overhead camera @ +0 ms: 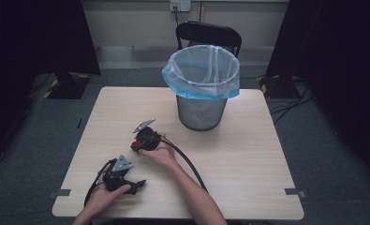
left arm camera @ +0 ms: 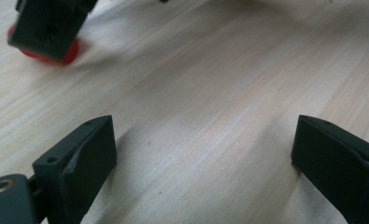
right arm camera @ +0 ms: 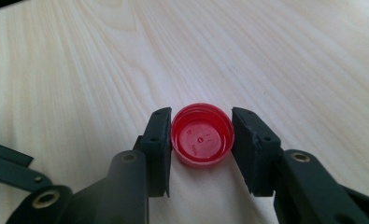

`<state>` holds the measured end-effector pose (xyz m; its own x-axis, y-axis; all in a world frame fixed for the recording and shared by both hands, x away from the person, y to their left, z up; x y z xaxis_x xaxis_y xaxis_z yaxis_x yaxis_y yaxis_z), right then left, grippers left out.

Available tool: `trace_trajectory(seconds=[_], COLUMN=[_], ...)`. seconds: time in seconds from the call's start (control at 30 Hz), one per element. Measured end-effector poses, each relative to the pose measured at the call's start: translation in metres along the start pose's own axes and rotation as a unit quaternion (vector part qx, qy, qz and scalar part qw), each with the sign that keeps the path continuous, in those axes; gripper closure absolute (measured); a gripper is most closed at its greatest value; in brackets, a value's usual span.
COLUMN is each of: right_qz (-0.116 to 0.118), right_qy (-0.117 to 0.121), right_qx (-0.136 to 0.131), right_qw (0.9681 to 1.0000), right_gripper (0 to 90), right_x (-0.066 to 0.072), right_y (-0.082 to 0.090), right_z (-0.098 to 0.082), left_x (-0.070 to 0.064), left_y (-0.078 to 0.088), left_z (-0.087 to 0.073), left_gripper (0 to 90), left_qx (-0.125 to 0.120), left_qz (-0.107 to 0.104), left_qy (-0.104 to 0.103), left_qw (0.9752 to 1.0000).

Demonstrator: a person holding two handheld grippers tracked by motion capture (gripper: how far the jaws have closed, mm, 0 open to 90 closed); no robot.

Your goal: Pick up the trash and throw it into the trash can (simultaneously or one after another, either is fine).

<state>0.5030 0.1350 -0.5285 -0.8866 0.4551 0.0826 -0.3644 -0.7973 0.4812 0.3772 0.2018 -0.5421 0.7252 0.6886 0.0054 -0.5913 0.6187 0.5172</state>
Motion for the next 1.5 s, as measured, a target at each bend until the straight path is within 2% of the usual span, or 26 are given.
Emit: trace_trajectory(seconds=[0.43, 0.97, 1.17, 1.27, 1.5], right_qz=[0.012, 0.015, 0.01, 0.01, 0.01], right_qy=[-0.009, -0.022, -0.016, -0.003, -0.005], right_qx=[-0.028, -0.065, -0.076, -0.085, -0.121], right_qw=[0.9995, 0.9975, 0.997, 0.9963, 0.9926], right_gripper=[59.8, 59.9, 59.8, 59.9, 59.9], right_x=[0.008, 0.012, 0.014, 0.015, 0.017], right_y=[0.022, 0.058, 0.077, 0.087, 0.116], right_z=[0.021, 0.046, 0.056, 0.062, 0.083], left_x=[0.0, 0.0, 0.001, 0.001, 0.001], left_y=[0.0, 0.0, 0.0, 0.0, 0.0], left_z=[0.0, 0.0, 0.0, 0.0, 0.0], left_gripper=[6.2, 6.1, 6.0, 6.0, 6.0], left_qx=[0.0, -0.001, 0.001, 0.001, 0.0], left_qz=[0.0, -0.002, -0.001, 0.0, -0.001], left_qy=[0.0, 0.0, -0.003, -0.003, -0.003], left_qw=[1.0, 1.0, 1.0, 1.0, 1.0])
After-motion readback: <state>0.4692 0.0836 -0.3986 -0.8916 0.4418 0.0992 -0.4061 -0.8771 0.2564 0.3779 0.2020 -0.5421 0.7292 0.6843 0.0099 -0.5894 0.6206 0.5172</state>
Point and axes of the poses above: each handheld gripper's, and its own axes: y roughly backward along the jaws, z roughly out of its top, x roughly to its left, the point moved 6 cm from there along -y, roughly forward along the jaws, and after that the axes turned 13 degrees about -x, right-handed, at the moved point
